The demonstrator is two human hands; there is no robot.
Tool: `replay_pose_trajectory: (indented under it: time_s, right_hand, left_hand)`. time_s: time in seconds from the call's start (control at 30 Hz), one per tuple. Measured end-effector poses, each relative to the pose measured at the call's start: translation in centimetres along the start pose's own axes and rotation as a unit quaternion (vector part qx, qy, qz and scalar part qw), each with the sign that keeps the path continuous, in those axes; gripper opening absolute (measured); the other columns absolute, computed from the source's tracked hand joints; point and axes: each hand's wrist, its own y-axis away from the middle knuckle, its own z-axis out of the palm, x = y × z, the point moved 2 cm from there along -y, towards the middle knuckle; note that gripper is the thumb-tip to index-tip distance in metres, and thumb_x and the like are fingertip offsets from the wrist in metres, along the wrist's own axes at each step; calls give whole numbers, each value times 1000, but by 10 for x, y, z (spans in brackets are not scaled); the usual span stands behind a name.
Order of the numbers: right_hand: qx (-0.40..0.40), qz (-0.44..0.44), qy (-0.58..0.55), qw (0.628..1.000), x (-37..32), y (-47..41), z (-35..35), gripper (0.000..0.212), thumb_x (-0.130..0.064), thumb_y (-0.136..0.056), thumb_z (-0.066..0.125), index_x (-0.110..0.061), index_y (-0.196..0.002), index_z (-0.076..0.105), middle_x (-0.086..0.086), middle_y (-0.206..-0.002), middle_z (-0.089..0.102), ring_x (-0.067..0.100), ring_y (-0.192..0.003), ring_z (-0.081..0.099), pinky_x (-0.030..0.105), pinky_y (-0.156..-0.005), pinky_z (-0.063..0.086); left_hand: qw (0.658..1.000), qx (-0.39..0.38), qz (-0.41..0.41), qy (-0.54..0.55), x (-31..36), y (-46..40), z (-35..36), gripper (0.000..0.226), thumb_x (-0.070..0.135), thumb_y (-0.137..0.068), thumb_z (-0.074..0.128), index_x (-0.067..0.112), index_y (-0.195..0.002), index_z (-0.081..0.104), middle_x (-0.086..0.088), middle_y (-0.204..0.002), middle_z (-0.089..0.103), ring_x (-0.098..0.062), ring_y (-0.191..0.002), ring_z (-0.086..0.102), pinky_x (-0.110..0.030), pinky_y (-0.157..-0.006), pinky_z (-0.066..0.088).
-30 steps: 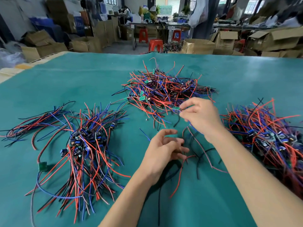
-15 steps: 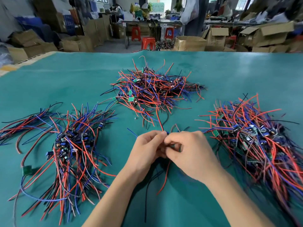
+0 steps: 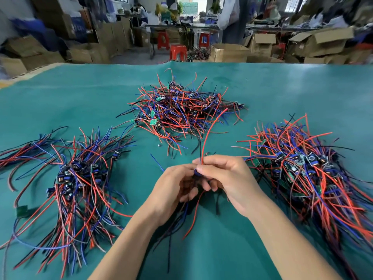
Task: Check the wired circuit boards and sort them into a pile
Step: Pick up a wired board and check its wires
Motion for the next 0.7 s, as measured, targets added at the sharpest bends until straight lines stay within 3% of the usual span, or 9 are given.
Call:
replay_pose_trajectory:
  time_s: [0.1,0.23,0.37,0.5,0.57,0.63,0.7]
  right_hand:
    - [8,-8,-18,1000,-1,0,-1,7,-9,-86,76,-5,-90,79,15,-66,61,22,-51,50,24,-51,34]
    - [27,-13,-27,999,1,0,-1,6,-8,-86,75,-3,-83,77,13,-60,59,21,-50,50,23,-52,35]
    - [145,-50,7,988,3,-3,-7,12,-11,-86,79,-11,-74,77,0,-60,63,10,-53,50,18,-50,39]
    - [274,-99,29,956,-1,-7,-27,16,-8,-85,79,-17,-72,76,-11,-60,66,4,-50,49,16,-48,41]
    - [325,-112,58,937,-4,-9,-38,18,-11,-87,78,-20,-72,75,-10,-60,66,8,-53,53,24,-51,46]
    - [369,-133,133,910,-7,-8,-51,13,-18,-89,76,-20,-76,75,-10,-63,67,13,-59,60,35,-61,53]
    - [408,-179,245,861,-11,-3,-57,10,-25,-91,71,-18,-83,74,-7,-71,70,12,-64,61,33,-72,52]
  left_hand:
    - [1000,-7,-8,-29,0,2,0,36,38,-85,48,10,-81,69,-15,-90,70,-15,-54,38,-31,-51,16]
    - [997,15,24,-68,1,5,1,41,44,-96,53,13,-79,72,-5,-70,66,-11,-49,32,-22,-45,20]
    - [999,21,18,-43,2,4,0,38,42,-97,54,11,-83,71,-8,-62,57,-14,-48,19,-26,-45,14]
    - [997,4,9,-78,1,5,3,40,44,-96,53,12,-79,71,-6,-58,52,-13,-46,19,-23,-44,16]
    - [996,-2,4,-90,2,5,3,40,45,-94,54,12,-77,70,-6,-56,50,-14,-46,19,-24,-44,15]
    - [995,-12,0,-98,2,6,2,41,45,-93,54,12,-76,70,-5,-56,50,-15,-48,19,-24,-44,15]
    - [994,-21,1,-108,2,6,2,40,45,-93,54,12,-75,70,-5,-55,49,-16,-48,19,-24,-44,16]
